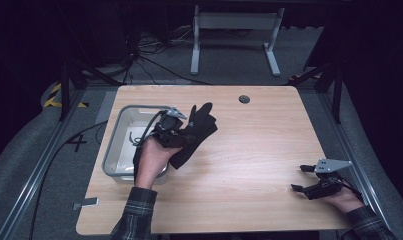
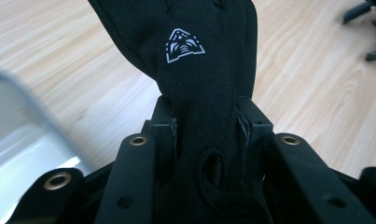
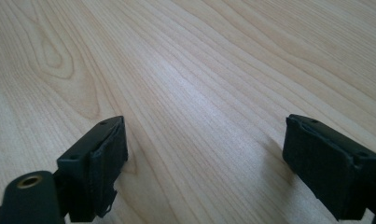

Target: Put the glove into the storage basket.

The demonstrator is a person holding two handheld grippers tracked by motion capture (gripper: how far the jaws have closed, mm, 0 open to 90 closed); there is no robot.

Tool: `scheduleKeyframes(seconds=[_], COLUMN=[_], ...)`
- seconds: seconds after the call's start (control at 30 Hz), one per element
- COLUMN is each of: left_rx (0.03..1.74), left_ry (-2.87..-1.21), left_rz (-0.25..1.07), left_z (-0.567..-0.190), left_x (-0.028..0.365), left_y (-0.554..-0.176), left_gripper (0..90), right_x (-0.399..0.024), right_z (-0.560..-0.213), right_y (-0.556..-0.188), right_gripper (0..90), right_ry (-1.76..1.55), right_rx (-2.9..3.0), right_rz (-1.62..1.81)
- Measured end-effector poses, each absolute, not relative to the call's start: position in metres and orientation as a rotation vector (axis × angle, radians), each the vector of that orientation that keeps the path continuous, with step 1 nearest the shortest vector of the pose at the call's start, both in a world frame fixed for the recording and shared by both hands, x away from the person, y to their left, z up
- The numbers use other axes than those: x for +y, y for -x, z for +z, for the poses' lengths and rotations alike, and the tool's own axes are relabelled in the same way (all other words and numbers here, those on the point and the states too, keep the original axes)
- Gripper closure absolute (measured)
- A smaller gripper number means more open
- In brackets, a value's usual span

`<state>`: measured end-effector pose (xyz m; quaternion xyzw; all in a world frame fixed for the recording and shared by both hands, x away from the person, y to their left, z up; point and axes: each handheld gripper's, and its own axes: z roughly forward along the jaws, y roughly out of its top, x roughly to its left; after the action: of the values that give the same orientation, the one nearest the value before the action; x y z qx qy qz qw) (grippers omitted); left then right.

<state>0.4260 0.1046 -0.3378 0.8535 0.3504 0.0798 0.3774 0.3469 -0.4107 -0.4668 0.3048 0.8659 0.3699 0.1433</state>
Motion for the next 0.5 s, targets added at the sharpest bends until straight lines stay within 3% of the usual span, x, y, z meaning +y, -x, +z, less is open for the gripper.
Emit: scheduleKeyframes(seconds=[0.5], left_rx=[1.109], left_ry=[-2.100], left_rz=[0.277], left_z=[-0.352], left_x=[0.183], left_y=[-0.431], left_gripper=[66.0], right_x=[-0.411], right_z=[-0.467], right_y=[-0.347], right_gripper=[14.1], right_ry=[-0.883], right_rx=[2.494], right_rz=[1.069])
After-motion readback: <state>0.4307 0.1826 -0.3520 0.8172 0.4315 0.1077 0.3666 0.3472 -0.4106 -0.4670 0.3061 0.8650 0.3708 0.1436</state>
